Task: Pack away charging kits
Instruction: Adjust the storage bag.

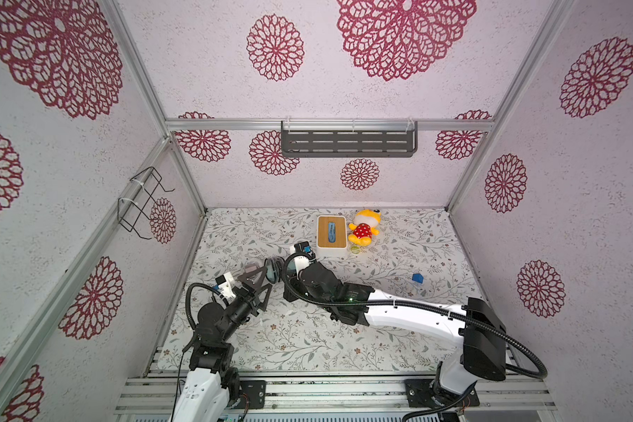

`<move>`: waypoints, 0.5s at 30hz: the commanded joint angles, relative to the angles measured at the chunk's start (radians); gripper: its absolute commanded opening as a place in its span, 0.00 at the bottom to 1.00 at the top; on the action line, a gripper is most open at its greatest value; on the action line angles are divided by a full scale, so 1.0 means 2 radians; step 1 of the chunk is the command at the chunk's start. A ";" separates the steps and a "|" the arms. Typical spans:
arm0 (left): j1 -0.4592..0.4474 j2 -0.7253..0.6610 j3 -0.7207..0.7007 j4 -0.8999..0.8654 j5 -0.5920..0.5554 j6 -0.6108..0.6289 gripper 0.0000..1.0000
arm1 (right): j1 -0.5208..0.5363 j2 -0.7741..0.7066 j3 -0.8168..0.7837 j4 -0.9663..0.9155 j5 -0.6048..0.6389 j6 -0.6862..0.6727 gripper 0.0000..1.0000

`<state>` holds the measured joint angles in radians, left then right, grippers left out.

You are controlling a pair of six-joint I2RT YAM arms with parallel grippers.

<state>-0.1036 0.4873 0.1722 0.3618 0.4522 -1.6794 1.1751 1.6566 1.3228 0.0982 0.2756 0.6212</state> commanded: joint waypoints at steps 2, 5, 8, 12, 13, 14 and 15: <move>0.003 -0.045 0.007 0.009 -0.025 -0.032 0.98 | 0.002 -0.015 0.041 0.029 0.010 -0.021 0.00; 0.002 -0.071 0.018 -0.011 -0.033 -0.032 0.98 | 0.008 -0.010 0.062 0.030 0.008 -0.026 0.00; 0.002 -0.088 0.013 -0.010 -0.045 -0.044 0.98 | 0.012 -0.004 0.088 0.026 0.010 -0.031 0.00; 0.001 -0.089 0.001 0.026 -0.058 -0.062 0.98 | 0.044 0.001 0.112 0.024 0.019 -0.032 0.00; 0.001 -0.088 0.000 0.034 -0.061 -0.064 0.98 | 0.048 0.001 0.113 0.028 0.022 -0.029 0.00; 0.001 -0.088 0.003 0.035 -0.065 -0.062 0.98 | 0.051 0.000 0.112 0.032 0.023 -0.026 0.00; 0.001 -0.089 0.005 0.035 -0.070 -0.059 0.98 | 0.053 -0.001 0.108 0.040 0.021 -0.021 0.00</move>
<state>-0.1036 0.3145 0.1814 0.3775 0.3435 -1.7695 1.2648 1.6615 1.5169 0.1169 0.2928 0.5838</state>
